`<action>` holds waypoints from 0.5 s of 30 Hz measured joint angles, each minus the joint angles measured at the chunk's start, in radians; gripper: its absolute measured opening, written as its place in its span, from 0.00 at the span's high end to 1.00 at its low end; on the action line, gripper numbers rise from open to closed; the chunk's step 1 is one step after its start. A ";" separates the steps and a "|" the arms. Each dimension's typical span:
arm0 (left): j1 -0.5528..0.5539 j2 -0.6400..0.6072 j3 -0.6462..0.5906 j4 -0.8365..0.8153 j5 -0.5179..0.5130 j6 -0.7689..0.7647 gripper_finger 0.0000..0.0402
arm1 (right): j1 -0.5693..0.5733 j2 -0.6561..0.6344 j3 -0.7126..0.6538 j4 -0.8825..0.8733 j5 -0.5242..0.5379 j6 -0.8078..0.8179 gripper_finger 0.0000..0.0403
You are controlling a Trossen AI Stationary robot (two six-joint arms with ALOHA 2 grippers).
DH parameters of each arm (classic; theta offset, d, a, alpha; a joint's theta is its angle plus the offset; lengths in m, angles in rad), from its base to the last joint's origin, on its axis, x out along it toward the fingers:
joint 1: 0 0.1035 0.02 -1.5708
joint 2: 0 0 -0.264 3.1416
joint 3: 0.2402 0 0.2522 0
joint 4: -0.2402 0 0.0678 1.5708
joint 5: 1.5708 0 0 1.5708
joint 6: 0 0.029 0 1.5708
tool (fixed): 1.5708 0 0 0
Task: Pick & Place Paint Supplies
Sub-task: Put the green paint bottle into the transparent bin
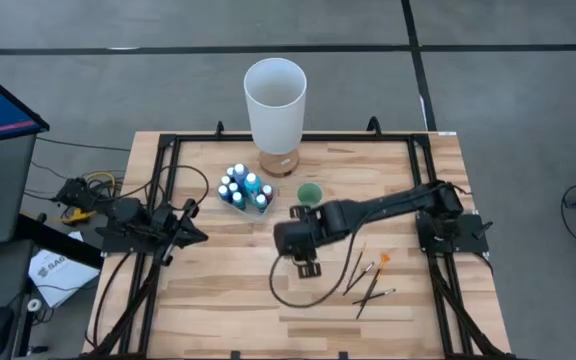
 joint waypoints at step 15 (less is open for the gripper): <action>0.000 0.002 0.000 0.007 0.000 -0.003 1.00 | -0.205 0.009 0.117 0.186 0.000 -0.151 0.70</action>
